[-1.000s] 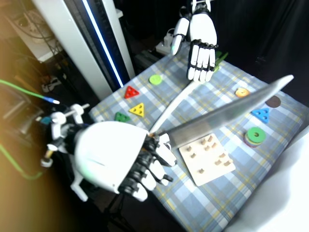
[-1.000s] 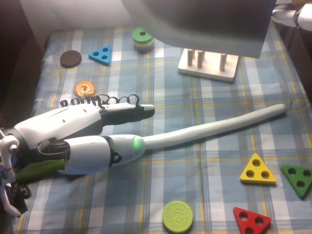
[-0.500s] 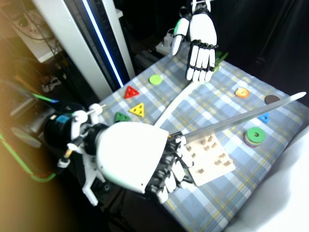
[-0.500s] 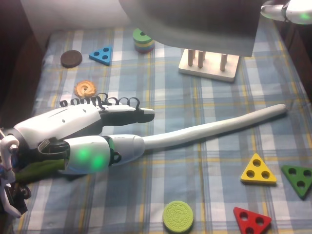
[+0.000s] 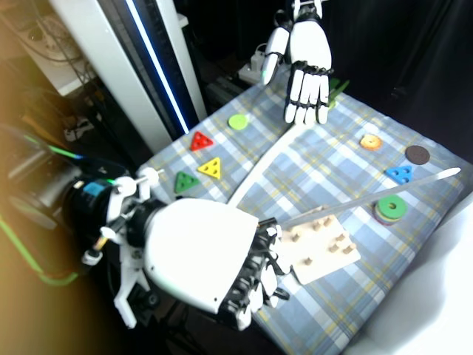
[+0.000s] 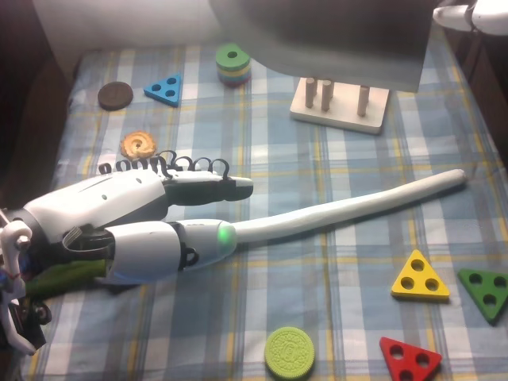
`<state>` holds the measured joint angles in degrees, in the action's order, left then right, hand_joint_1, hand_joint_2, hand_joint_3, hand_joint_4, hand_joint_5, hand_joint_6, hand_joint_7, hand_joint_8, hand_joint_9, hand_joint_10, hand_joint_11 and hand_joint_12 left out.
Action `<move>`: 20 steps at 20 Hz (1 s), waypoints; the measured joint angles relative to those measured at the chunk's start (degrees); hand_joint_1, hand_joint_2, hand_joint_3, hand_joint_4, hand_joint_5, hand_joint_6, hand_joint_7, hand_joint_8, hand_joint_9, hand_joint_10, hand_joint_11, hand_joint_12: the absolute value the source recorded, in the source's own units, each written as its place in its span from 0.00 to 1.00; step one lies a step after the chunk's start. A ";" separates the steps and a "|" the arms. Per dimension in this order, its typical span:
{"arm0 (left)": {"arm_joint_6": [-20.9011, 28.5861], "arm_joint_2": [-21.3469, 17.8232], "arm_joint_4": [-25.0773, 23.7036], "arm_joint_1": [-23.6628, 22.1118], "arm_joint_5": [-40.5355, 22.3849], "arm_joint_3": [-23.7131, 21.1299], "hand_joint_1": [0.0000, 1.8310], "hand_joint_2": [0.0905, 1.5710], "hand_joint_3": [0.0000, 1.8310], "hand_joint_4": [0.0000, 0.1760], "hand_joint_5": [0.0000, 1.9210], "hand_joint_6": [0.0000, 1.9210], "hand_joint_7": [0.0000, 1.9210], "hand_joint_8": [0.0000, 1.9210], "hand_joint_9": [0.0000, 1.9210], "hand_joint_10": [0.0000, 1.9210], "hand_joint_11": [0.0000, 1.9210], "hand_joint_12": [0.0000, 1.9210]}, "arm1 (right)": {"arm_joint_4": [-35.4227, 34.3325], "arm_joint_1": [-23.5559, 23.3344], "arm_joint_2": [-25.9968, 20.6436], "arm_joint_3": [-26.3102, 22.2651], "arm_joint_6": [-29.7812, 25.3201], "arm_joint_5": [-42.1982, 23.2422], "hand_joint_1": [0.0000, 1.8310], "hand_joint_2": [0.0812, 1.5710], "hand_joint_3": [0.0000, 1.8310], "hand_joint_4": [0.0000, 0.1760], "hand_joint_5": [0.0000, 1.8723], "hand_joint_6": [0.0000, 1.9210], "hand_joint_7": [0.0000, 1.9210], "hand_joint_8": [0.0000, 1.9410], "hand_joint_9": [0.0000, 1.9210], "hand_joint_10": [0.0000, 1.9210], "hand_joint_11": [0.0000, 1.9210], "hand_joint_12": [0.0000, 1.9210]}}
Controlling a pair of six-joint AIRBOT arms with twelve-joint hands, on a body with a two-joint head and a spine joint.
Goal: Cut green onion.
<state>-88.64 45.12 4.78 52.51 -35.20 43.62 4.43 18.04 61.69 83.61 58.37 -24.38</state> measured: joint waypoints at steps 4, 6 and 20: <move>0.02 0.02 -0.02 0.00 -0.02 -0.11 0.00 0.87 0.00 0.07 0.16 0.00 0.14 0.00 0.09 0.00 0.00 0.06 | 0.96 0.00 0.00 0.04 -0.04 0.94 0.36 0.88 0.00 0.33 0.58 1.00 0.65 1.00 0.72 1.00 0.74 1.00; -0.02 0.00 0.02 0.07 -0.04 -0.11 0.00 0.87 0.00 0.09 0.16 0.00 0.15 0.00 0.10 0.00 0.00 0.08 | 1.16 0.00 0.00 0.07 -0.04 1.20 0.35 0.87 0.00 0.33 0.61 1.00 0.67 1.00 0.73 1.00 0.75 1.00; 0.00 0.13 0.02 0.20 -0.24 -0.11 0.00 0.88 0.00 0.02 0.16 0.01 0.14 0.01 0.09 0.01 0.01 0.00 | 10.91 -4.24 -0.33 -1.49 -0.07 5.27 0.29 0.87 0.00 0.40 0.58 1.00 0.66 1.00 0.73 1.00 0.75 1.00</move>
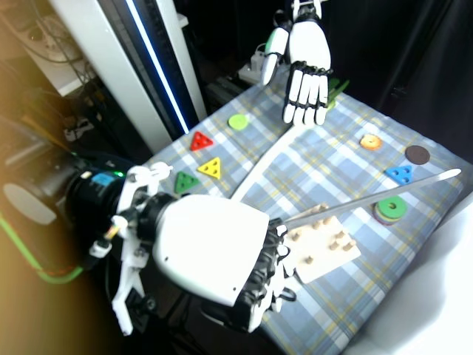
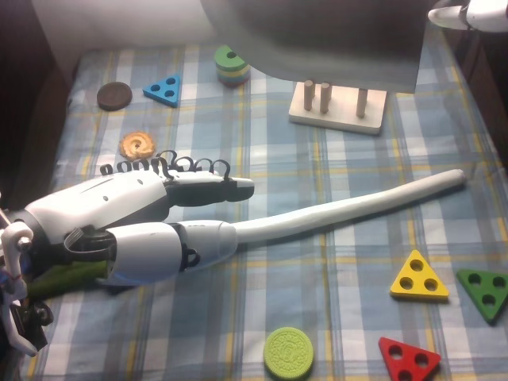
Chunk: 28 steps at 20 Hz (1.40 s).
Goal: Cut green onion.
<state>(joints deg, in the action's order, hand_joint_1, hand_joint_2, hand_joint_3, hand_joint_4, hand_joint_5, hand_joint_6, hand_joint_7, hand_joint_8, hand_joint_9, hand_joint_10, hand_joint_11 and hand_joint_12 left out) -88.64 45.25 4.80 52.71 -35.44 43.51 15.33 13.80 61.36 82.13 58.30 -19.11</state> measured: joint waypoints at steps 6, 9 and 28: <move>0.00 0.07 -0.02 0.31 -0.02 0.00 0.00 0.88 0.00 0.03 0.16 0.00 0.14 0.00 0.09 0.00 0.01 0.00 | 2.95 -1.51 -0.15 -0.70 0.02 0.09 0.30 0.87 0.00 0.42 0.59 1.00 0.69 1.00 0.75 1.00 0.77 1.00; 0.00 0.22 -0.04 0.31 0.02 0.00 0.00 0.88 0.00 0.07 0.15 0.00 0.13 0.00 0.09 0.00 0.01 0.00 | 4.20 -2.14 -0.15 -0.72 -0.02 0.96 0.31 0.88 0.00 0.43 0.61 1.00 0.70 1.00 0.76 1.00 0.78 1.00; 0.00 0.28 0.00 0.39 -0.09 0.00 0.00 0.88 0.00 0.09 0.14 0.00 0.14 0.00 0.10 0.00 0.02 0.01 | 8.17 -5.09 -0.59 -0.24 -0.13 5.35 0.26 0.88 0.00 0.34 0.54 1.00 0.67 1.00 0.74 1.00 0.77 1.00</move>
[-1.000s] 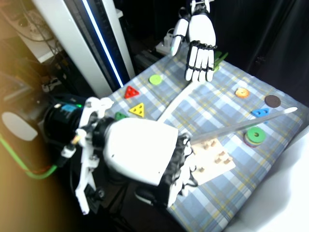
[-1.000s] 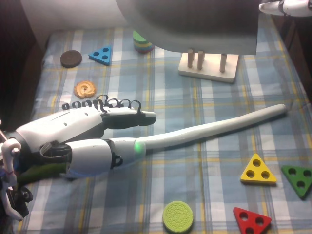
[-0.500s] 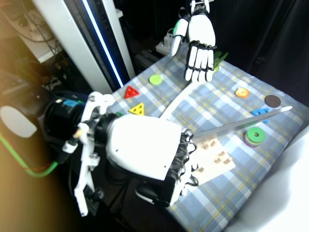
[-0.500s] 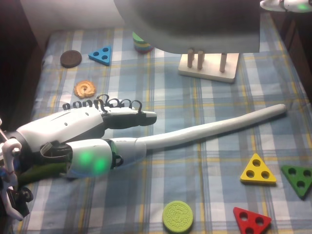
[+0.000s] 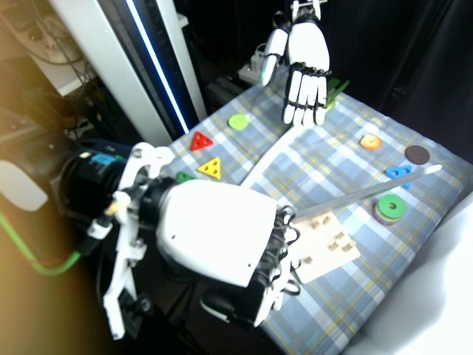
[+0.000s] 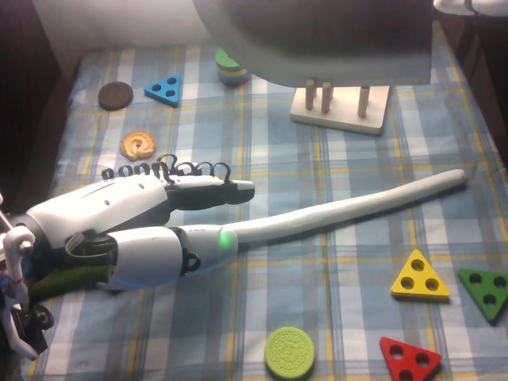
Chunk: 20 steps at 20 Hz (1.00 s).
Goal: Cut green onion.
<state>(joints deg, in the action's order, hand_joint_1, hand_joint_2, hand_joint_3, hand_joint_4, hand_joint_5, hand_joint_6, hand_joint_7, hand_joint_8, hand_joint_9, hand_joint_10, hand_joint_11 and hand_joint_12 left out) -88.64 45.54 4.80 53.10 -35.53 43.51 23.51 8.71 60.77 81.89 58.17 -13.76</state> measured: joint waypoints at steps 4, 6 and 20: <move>0.00 0.07 0.02 0.00 0.04 0.00 0.00 0.89 0.00 0.10 0.14 0.00 0.14 0.01 0.10 0.00 0.03 0.02 | 2.69 -2.34 -0.07 -0.02 0.24 1.33 0.23 0.87 0.00 0.38 0.58 1.00 0.67 1.00 0.73 1.00 0.74 1.00; 0.00 0.07 -0.02 0.00 0.04 0.00 0.00 0.88 0.00 0.11 0.16 0.00 0.16 0.00 0.12 0.00 0.04 0.04 | 3.26 -2.93 -0.11 -0.20 0.31 1.55 0.23 0.86 0.00 0.39 0.60 1.00 0.69 1.00 0.75 1.00 0.77 1.00; 0.09 0.42 -0.02 0.31 -0.09 -0.61 0.00 0.89 0.00 0.17 0.14 0.00 0.15 0.00 0.11 0.00 0.00 0.15 | -7.98 4.37 -3.30 -1.29 -0.13 -0.17 0.25 0.88 0.00 0.22 0.59 1.00 0.64 1.00 0.70 1.00 0.71 1.00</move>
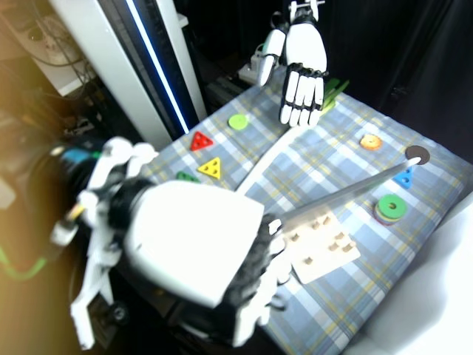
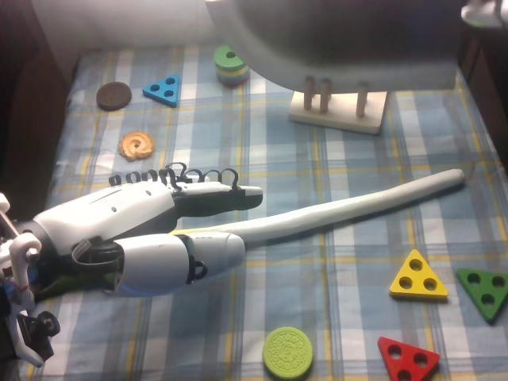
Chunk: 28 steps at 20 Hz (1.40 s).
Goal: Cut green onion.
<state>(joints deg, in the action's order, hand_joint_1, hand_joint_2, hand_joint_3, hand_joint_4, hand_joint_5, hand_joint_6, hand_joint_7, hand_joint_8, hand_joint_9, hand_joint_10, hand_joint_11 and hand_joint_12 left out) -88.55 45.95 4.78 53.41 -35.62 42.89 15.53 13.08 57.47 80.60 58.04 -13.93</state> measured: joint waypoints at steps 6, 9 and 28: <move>0.11 0.00 0.04 0.35 -0.13 -0.04 0.00 0.88 0.00 0.16 0.12 0.00 0.13 0.00 0.09 0.00 0.00 0.05 | -4.98 5.11 0.79 0.15 0.07 -4.11 0.26 0.86 0.00 0.44 0.58 1.00 0.64 1.00 0.71 1.00 0.73 1.00; 0.13 0.00 0.04 0.35 -0.31 -0.07 0.00 0.88 0.00 0.10 0.14 0.01 0.14 0.01 0.09 0.01 0.00 0.00 | -6.19 7.56 1.84 0.15 0.02 -4.55 0.31 0.83 0.00 0.00 0.43 1.00 0.47 1.00 0.52 1.00 0.55 1.00; 32.15 -10.78 12.04 10.80 -49.81 5.07 0.35 0.63 0.00 0.17 0.05 0.00 0.07 0.00 0.05 0.00 0.00 0.12 | -19.67 38.93 -18.25 -22.34 -8.72 -58.34 0.29 0.57 0.01 1.00 0.00 0.00 0.02 0.00 0.03 0.00 0.00 0.00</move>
<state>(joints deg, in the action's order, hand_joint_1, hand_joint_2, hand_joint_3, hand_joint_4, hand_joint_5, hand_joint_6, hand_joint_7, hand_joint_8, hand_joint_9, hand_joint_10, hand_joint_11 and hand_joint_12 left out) -56.40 35.18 16.82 64.20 -85.43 47.97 -4.14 52.01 39.22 58.26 49.32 -72.27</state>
